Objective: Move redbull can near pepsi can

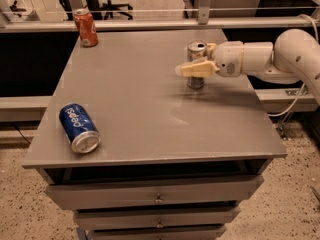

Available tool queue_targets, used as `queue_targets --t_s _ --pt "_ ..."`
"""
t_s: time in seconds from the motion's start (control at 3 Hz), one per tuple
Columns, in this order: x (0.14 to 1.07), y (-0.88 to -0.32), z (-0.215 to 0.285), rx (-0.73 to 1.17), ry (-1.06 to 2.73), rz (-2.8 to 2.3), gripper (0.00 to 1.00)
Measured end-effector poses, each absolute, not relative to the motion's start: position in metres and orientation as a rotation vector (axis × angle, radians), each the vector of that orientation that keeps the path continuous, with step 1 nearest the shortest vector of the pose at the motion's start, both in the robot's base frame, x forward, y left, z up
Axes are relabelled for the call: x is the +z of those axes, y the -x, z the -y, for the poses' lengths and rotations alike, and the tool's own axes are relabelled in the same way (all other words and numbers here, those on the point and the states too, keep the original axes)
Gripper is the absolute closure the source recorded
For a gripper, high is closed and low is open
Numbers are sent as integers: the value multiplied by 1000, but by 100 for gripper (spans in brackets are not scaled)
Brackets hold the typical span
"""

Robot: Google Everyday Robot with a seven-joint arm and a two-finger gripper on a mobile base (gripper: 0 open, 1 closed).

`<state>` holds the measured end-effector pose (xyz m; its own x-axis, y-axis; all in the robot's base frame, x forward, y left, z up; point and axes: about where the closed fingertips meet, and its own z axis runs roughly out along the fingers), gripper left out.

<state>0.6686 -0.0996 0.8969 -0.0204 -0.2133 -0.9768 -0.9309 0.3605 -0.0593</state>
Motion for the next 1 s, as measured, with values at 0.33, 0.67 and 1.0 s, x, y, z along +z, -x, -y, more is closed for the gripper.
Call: queue_targets --t_s 0.33,0.67,1.0 --pt "911 -655 103 826 1083 -1461 62" --pt "941 -634 112 816 1085 -1434 86" --pt "940 -634 110 818 1088 -1433 100"
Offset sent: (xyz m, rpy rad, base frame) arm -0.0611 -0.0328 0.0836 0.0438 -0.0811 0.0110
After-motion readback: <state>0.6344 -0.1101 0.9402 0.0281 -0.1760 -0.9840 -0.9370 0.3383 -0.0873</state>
